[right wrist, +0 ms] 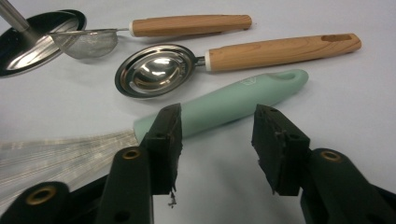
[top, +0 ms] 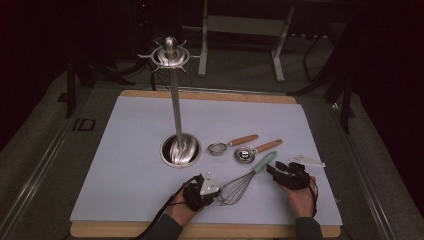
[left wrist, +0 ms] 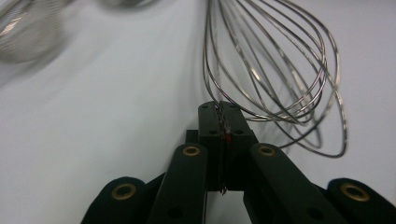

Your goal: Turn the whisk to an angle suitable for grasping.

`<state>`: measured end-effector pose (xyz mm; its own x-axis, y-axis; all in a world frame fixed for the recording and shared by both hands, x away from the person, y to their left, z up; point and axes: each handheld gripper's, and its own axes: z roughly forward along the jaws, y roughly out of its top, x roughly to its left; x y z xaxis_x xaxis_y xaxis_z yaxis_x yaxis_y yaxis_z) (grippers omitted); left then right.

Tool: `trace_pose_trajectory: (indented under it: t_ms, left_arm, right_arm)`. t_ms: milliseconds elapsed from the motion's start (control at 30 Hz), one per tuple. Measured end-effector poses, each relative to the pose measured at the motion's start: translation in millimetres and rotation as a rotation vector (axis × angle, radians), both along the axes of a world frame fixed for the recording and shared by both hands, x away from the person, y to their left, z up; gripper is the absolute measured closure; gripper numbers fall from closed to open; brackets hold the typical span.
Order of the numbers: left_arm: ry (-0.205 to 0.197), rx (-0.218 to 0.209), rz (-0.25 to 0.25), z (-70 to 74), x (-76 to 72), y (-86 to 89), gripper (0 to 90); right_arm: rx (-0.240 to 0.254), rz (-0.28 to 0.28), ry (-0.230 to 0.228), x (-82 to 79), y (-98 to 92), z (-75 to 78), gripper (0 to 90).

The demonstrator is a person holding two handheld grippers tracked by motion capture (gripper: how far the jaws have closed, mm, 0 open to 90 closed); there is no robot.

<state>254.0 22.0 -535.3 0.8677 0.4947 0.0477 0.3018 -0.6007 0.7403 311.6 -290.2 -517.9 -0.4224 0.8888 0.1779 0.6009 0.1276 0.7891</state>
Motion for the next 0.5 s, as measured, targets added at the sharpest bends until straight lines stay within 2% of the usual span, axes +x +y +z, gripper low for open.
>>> trace_pose_trajectory:
  t_ms: [167, 267, 333, 400, 500]
  left_arm:
    - [0.001, -0.003, -0.065, 0.0, -9.4, -14.6, 88.5]
    - [-0.028, 0.026, -0.107, 0.9, -14.9, -21.2, 87.9]
    - [-0.035, 0.025, -0.129, 2.7, -16.8, -22.5, 87.9]
    - [-0.043, 0.021, -0.121, 5.7, -16.0, -19.8, 87.9]
    - [-0.050, -0.003, -0.074, 11.7, -10.0, -6.8, 87.4]
  right_arm:
    - [-0.003, 0.015, 0.038, 2.9, 10.7, -2.9, 43.8]
    - [0.005, 0.011, 0.059, 5.6, 19.9, -4.5, 40.0]
    - [-0.004, 0.010, 0.075, 8.2, 25.2, -5.8, 38.7]
    - [-0.008, -0.003, 0.093, 11.0, 29.1, -8.3, 37.6]
    - [-0.016, -0.021, 0.125, 13.7, 31.4, -10.7, 36.1]
